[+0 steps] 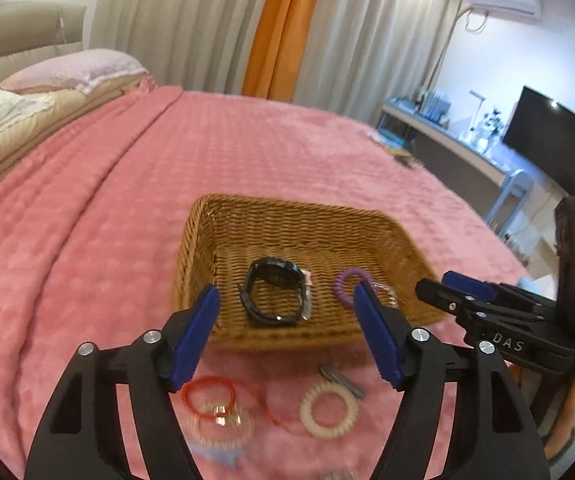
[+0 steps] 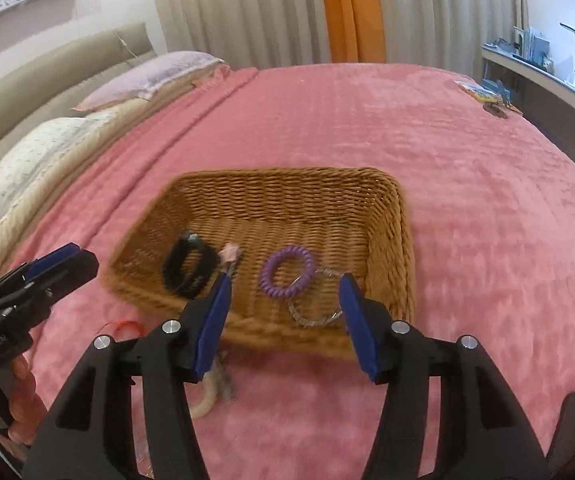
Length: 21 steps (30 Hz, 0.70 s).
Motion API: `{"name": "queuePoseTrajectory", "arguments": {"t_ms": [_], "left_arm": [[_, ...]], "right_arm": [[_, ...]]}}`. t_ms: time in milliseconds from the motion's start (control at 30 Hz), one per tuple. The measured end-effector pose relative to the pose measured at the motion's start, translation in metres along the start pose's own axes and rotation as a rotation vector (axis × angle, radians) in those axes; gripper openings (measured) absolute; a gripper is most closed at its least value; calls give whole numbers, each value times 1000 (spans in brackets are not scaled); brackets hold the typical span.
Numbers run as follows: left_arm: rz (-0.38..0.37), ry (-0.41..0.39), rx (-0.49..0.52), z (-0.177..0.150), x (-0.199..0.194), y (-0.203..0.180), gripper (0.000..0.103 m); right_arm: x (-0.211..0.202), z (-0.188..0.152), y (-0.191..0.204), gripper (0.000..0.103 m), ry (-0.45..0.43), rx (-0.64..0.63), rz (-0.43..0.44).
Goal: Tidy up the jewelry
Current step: 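Grasp the silver charm cluster with the left tool while the right tool grasps the cream coil bracelet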
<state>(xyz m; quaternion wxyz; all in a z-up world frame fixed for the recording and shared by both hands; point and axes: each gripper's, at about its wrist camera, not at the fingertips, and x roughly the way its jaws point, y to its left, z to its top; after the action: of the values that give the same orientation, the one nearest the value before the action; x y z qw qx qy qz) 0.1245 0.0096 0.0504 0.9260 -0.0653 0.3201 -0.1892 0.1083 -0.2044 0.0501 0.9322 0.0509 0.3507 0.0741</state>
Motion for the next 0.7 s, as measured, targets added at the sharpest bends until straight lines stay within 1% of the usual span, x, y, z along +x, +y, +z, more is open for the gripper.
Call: {"name": "queuePoseTrajectory", "arguments": {"t_ms": [100,200,400,600,700], "left_arm": [[-22,-32,0,-12,-30,-1,73],[-28,-58,2,-31,-56,-2,74],[-53,-52,-23,-66,-77,4,74],[-73,14,-40,-99,-74,16,74],[-100,78,-43,-111,-63,19,72]], "right_arm": [[-23,-15,8,53,-18,-13,21],[-36,-34,22,53,-30,-39,18],[-38,-63,35,53,1,-77,1],[-19,-79,33,51,51,-71,-3],[-2,-86,32,41,99,-61,19]]}}
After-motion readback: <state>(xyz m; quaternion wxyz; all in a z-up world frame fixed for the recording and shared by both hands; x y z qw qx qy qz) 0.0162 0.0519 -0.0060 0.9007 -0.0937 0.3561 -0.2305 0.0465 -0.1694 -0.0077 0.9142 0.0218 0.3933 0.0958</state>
